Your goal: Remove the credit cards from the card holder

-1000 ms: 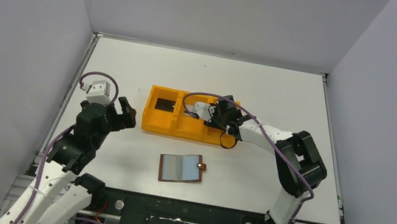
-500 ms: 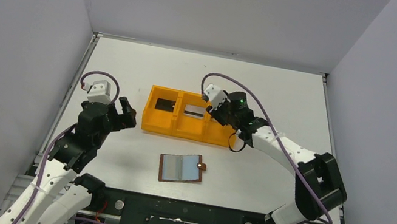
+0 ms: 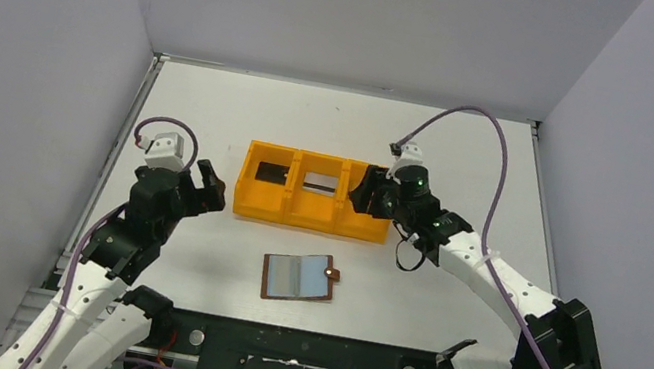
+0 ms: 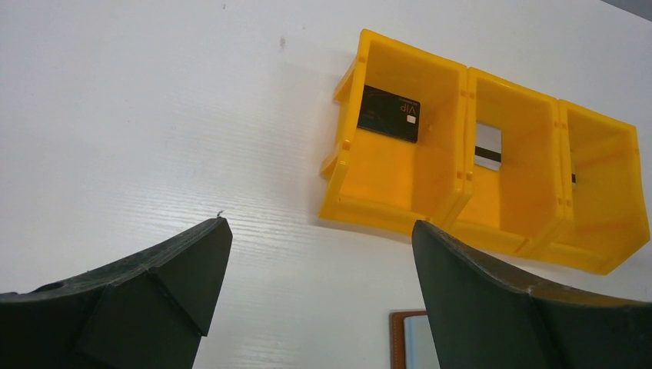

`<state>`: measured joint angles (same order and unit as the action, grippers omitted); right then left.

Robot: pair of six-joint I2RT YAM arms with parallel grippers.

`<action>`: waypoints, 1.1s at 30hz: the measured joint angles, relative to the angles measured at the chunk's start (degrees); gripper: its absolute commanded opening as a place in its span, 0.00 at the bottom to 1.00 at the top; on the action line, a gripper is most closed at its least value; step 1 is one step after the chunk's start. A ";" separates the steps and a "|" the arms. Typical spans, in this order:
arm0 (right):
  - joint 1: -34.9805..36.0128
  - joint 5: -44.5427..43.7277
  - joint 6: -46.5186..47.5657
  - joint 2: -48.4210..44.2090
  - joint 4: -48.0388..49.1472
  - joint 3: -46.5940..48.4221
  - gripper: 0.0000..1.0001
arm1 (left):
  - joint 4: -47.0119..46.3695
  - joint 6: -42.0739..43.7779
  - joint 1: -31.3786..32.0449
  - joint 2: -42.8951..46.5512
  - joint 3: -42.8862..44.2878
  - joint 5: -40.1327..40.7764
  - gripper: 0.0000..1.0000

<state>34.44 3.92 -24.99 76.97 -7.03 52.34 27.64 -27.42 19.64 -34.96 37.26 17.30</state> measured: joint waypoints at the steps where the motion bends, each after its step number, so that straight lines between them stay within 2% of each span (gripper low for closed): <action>1: 0.26 0.13 -3.52 -1.36 0.17 -2.23 0.54 | 0.02 0.02 0.00 -0.09 0.00 -0.04 0.89; 4: 3.82 -2.27 -9.44 -3.52 -0.79 -5.49 0.56 | 0.00 0.02 0.00 -0.37 0.00 -0.20 0.90; 11: 20.20 -15.54 -17.64 -2.56 -5.90 -2.89 0.56 | 0.00 0.02 -0.24 -0.81 0.00 -0.72 0.90; 17: 26.38 -23.21 -24.11 2.62 -9.44 -1.79 0.53 | -0.04 0.00 -0.26 -0.39 -0.11 -0.72 0.90; 28: 33.44 -23.56 -26.27 16.81 -11.47 6.21 0.40 | 0.26 -0.44 -0.26 0.46 -1.07 -0.70 0.90; 33: 34.77 -22.56 -26.27 21.77 -12.20 9.62 0.39 | 0.61 -0.63 -0.26 1.31 -1.14 -0.61 0.90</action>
<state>69.21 -18.63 -51.27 98.74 -19.22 61.95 28.25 -28.05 19.38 -33.65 36.12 16.69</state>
